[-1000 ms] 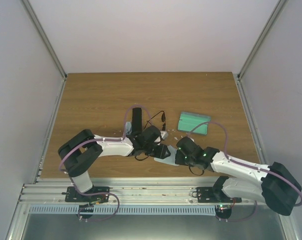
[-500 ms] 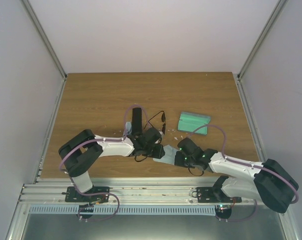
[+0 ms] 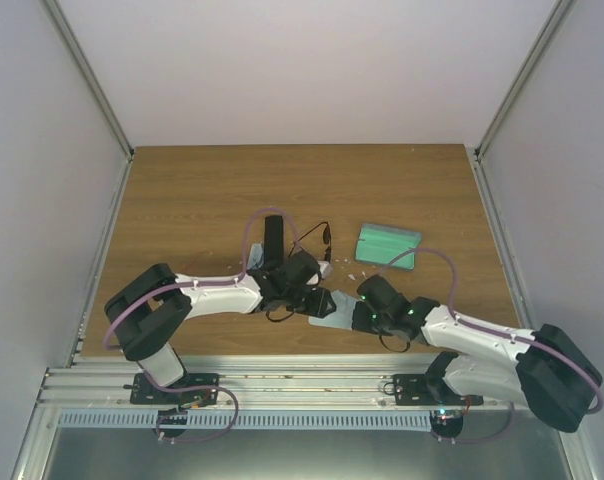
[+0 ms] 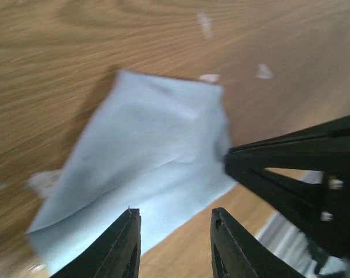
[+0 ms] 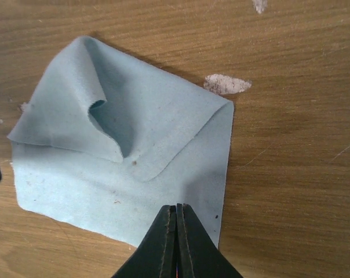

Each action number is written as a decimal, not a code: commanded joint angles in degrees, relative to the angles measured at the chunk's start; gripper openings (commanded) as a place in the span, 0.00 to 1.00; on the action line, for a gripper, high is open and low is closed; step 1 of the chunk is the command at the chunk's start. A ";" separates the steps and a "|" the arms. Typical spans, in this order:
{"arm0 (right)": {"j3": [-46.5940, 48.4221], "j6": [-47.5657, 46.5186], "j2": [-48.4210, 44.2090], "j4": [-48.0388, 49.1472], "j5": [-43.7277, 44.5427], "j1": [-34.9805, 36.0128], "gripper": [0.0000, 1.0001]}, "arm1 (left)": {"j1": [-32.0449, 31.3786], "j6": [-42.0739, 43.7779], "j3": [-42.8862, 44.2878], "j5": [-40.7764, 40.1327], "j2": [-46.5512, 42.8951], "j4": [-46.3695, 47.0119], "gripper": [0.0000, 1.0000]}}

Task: Organize the sunglasses
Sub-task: Adjust the glasses cleaning cloth at the center of the board.

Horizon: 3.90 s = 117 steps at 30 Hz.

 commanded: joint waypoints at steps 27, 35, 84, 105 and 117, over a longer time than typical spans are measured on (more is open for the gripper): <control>-6.40 3.01 -3.56 1.28 -4.74 -2.10 0.01 | 1.33 0.78 13.01 -12.67 11.00 -5.72 0.27; -5.35 2.76 -2.74 0.55 -3.96 -2.10 0.01 | 2.31 2.48 14.57 -25.25 9.18 -12.82 0.28; 9.98 -14.54 17.39 11.14 -2.54 -3.84 0.00 | 2.11 -3.23 -9.74 1.45 -1.26 6.48 0.24; 17.26 -18.67 20.39 2.77 9.49 -5.63 0.02 | 1.66 -3.24 -9.02 2.81 -1.76 4.37 0.24; 13.03 -17.90 21.41 3.00 0.33 -5.59 0.04 | 1.66 -3.16 -8.63 2.70 -1.31 4.11 0.24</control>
